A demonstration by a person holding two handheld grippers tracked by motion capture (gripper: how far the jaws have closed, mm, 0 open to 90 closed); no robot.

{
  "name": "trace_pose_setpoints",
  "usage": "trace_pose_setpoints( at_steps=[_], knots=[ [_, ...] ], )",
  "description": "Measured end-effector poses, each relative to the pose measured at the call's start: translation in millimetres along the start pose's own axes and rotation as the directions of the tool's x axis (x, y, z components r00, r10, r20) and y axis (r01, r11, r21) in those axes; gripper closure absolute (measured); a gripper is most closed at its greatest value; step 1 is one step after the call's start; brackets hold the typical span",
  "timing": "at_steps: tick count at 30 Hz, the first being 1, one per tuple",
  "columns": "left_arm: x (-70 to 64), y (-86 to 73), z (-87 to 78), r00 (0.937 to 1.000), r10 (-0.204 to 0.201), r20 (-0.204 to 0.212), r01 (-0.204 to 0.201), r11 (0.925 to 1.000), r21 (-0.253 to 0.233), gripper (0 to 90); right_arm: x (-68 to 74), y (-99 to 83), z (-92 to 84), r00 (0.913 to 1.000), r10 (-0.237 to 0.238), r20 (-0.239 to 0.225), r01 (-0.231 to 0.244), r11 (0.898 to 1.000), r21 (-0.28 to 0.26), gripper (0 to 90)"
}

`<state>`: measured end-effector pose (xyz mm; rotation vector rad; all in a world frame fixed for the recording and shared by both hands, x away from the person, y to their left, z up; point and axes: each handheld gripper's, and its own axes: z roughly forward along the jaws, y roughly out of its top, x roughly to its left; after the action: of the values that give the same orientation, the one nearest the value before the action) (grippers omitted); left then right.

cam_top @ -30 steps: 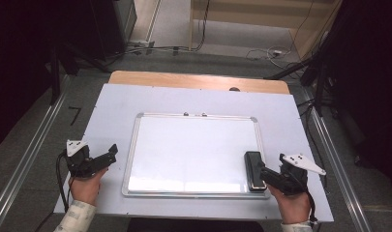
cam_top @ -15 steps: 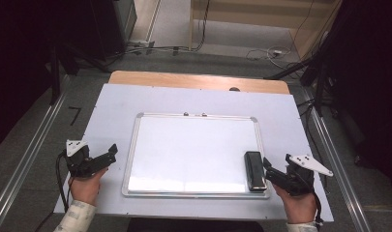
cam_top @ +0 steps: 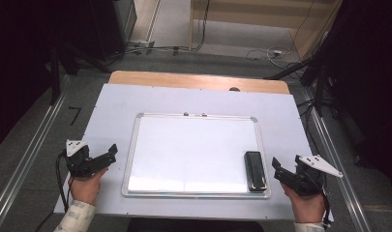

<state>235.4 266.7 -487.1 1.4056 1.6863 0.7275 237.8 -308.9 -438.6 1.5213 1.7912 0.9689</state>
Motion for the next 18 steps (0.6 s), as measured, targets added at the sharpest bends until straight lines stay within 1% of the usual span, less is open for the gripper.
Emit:
trace_pose_setpoints(
  at_steps=[18],
  knots=[
    [-0.5, -0.2, 0.0, 1.0000, 0.001, -0.001, -0.001, 1.0000, 0.001, 1.5, -26.8, -3.8, -2.5, 0.9973, 0.026, 0.068, -0.025, 1.000, -0.008, 19.1]
  ],
)
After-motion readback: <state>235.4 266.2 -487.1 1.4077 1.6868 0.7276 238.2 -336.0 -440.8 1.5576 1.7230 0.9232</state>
